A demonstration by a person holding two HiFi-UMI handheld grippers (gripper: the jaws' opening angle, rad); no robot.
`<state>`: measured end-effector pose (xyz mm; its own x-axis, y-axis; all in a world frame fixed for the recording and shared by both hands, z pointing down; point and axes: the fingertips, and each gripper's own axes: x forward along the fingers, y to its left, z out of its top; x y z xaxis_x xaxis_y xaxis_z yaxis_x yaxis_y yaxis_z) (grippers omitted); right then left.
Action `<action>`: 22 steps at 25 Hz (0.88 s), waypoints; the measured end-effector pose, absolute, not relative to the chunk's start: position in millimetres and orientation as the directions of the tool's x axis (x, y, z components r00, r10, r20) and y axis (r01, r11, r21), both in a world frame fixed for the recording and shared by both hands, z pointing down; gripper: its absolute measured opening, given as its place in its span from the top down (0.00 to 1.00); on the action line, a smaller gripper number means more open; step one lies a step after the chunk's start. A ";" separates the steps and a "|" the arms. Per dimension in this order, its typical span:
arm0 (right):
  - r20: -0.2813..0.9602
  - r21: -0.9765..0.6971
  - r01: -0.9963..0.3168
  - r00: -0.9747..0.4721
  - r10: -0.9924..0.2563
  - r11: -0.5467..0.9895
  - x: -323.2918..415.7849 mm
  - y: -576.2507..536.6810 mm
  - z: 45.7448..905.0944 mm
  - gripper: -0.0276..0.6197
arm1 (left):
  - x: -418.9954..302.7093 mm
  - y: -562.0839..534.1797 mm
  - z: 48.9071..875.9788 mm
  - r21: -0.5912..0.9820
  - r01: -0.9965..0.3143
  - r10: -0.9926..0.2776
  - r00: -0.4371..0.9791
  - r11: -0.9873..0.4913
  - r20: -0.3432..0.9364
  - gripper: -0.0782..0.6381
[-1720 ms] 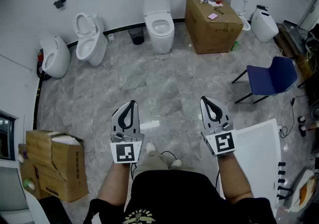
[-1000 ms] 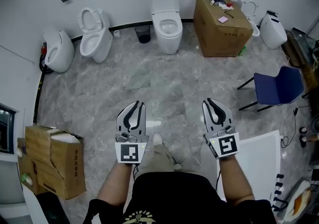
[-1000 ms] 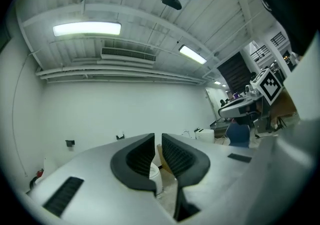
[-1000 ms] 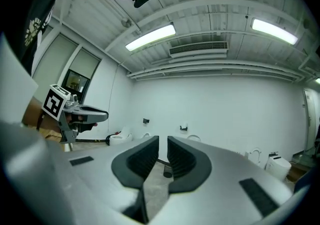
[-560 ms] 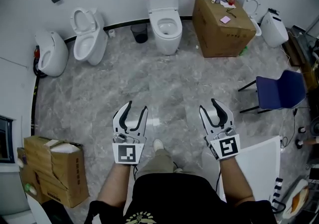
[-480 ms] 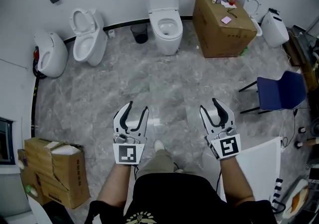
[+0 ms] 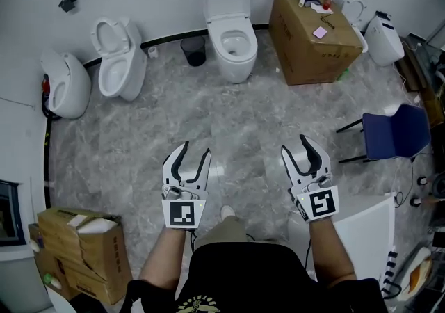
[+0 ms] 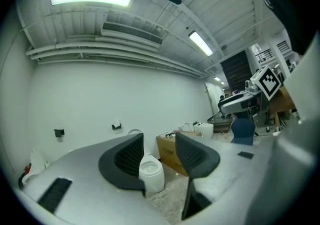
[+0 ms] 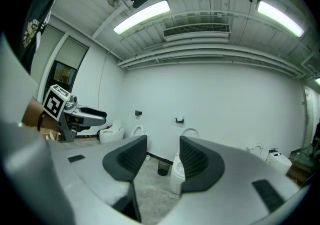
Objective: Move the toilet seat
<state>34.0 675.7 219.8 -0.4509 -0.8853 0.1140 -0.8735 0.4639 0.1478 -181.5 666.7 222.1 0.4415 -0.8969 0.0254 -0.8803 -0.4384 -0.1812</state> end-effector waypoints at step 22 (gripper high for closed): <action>0.137 0.170 -0.868 -0.448 -0.883 0.467 43.2 597.4 222.2 0.66 | -182.1 578.3 215.1 -0.176 -0.892 -0.905 0.425 -0.416 -0.012 0.61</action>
